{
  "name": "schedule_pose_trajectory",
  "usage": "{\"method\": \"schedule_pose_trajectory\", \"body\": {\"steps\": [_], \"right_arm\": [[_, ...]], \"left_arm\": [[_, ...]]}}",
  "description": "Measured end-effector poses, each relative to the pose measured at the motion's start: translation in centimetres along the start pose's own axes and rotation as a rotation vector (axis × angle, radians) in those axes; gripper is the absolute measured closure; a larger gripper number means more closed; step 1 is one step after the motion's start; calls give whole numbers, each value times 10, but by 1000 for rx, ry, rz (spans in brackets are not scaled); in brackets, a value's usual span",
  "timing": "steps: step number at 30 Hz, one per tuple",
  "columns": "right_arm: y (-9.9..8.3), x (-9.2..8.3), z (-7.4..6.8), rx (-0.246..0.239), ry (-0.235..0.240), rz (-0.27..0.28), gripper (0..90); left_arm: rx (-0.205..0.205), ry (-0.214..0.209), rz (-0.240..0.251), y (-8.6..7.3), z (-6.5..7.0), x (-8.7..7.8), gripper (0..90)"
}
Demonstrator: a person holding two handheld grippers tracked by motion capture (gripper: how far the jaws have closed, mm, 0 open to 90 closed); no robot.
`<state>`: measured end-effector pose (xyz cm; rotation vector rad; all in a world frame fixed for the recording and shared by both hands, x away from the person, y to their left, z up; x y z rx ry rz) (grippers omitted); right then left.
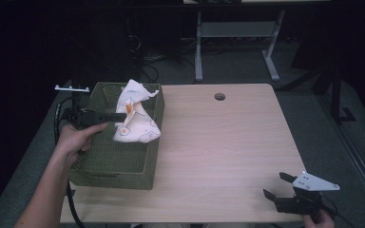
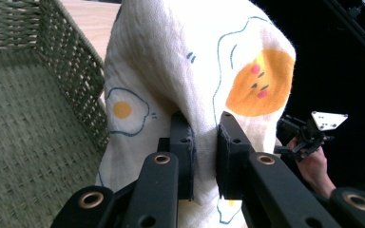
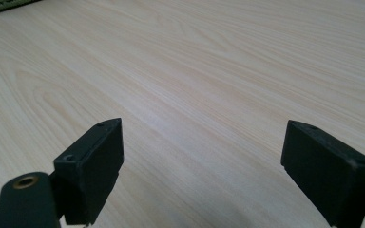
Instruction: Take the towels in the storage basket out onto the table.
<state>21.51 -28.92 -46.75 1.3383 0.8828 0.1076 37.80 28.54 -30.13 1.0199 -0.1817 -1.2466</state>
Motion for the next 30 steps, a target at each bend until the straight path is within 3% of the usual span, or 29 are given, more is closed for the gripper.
{"method": "schedule_pose_trajectory", "body": {"steps": [30], "right_arm": [[0,-3,3,16,-9,20,138]], "left_arm": [[44,-22,-32,9,21,28,798]]}}
Point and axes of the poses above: each handheld gripper's, and its own axes: x roughly forward along the jaws, y roughly out of its top, z roughly to its right, the point moved 2 cm from there along x, roughly forward along the jaws, and after that the axes turned 4 degrees about z, right-handed, at the moved point
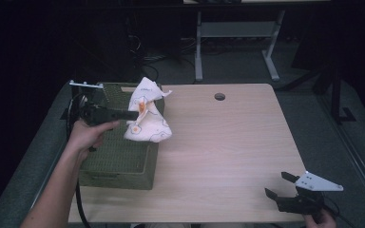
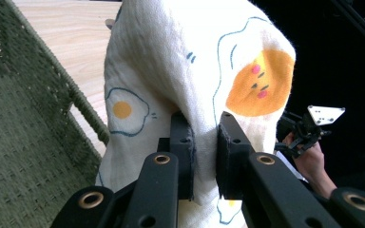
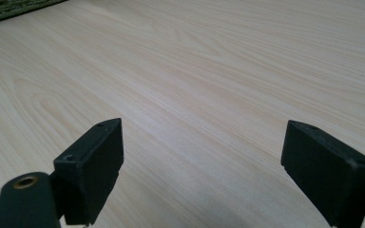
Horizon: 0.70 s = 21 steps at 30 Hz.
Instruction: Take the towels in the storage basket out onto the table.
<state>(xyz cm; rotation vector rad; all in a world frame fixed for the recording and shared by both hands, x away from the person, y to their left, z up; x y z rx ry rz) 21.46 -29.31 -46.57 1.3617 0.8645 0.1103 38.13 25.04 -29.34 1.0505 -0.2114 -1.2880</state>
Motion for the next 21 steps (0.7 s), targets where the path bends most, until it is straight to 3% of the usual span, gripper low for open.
{"method": "schedule_pose_trajectory", "body": {"steps": [5,13,21], "right_arm": [[0,0,1,3,-7,-1,138],[1,1,2,2,-8,-3,138],[1,0,2,7,-2,10,138]], "left_arm": [[13,-15,-23,0,4,9,799],[23,-35,-21,6,11,23,799],[50,-63,-43,11,26,48,799]]}}
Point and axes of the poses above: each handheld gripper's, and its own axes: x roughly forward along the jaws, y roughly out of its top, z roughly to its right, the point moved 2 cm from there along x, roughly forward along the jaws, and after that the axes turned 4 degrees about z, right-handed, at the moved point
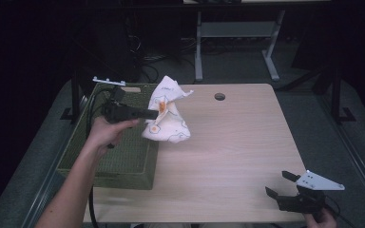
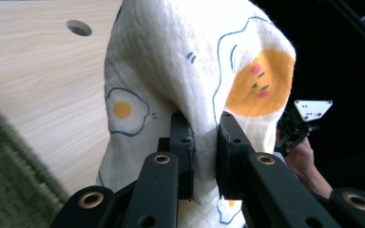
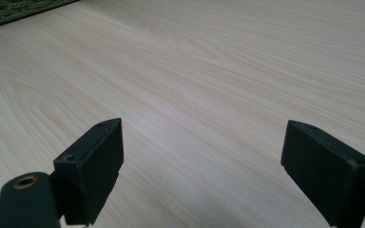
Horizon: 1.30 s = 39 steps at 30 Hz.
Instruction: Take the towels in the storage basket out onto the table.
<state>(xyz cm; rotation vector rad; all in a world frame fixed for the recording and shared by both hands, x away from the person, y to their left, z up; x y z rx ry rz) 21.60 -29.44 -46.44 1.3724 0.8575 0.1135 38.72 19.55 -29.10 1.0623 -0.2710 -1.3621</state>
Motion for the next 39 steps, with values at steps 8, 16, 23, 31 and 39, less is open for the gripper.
{"method": "schedule_pose_trajectory", "body": {"steps": [8,16,23,31,39], "right_arm": [[1,2,-4,-5,10,-3,138],[1,1,-2,-6,10,4,139],[1,0,-1,-6,9,8,138],[0,-3,1,3,1,20,139],[0,-4,2,3,6,17,138]], "left_arm": [[8,-24,-20,3,8,28,798],[16,-33,-47,5,14,60,800],[15,-47,-67,4,17,85,800],[-5,-46,-74,2,18,115,800],[-14,-22,-101,-6,14,148,798]]}}
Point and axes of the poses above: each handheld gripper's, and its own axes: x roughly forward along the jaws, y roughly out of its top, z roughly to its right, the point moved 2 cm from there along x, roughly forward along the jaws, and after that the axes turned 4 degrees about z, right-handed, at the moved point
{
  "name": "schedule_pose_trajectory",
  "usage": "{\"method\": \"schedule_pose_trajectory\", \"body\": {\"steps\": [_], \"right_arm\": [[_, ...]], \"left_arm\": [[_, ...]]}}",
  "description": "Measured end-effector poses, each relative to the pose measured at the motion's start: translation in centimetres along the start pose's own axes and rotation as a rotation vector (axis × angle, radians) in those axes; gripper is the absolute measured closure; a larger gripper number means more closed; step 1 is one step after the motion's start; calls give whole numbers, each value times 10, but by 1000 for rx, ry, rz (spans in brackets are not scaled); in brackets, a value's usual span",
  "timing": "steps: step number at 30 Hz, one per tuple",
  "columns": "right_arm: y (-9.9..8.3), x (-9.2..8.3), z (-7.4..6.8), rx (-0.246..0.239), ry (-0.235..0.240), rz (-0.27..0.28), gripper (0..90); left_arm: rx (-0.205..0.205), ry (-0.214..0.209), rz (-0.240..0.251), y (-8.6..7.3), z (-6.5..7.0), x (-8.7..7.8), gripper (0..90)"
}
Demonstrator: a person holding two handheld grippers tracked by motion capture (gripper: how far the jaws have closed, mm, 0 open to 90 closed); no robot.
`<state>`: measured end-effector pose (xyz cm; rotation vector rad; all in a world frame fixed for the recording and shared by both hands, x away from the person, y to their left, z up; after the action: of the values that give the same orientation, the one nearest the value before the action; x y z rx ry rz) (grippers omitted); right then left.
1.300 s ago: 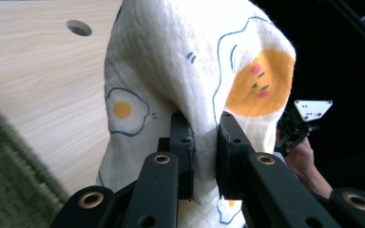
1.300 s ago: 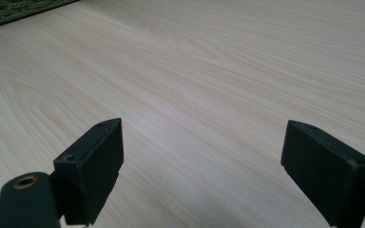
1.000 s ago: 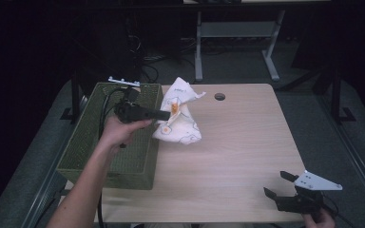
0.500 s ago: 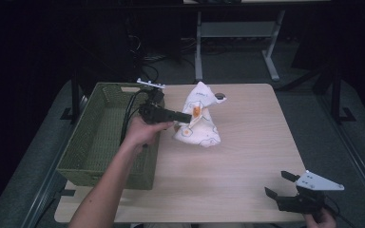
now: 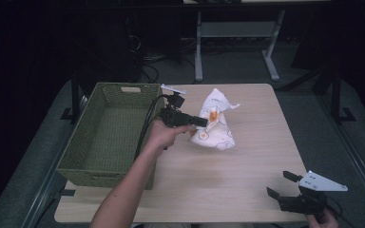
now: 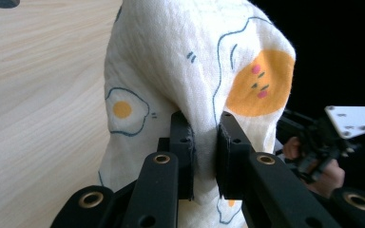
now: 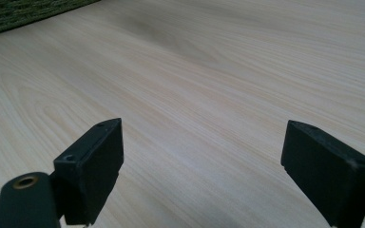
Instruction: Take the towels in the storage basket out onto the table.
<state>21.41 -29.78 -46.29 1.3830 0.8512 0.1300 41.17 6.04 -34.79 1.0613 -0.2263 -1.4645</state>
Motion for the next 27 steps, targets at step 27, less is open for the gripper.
{"method": "schedule_pose_trajectory", "body": {"steps": [27], "right_arm": [[1,1,-1,-7,4,-1,138]], "left_arm": [[-48,61,-95,-26,-12,69,752]]}}
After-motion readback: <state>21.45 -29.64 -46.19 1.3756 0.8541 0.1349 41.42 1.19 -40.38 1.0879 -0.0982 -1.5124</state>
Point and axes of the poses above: each handheld gripper's, and its own axes: x roughly forward along the jaws, y roughly out of its top, z roughly to its right, the point moved 2 cm from there along x, roughly forward along the jaws, and after that the axes turned 4 degrees about z, right-handed, at the moved point
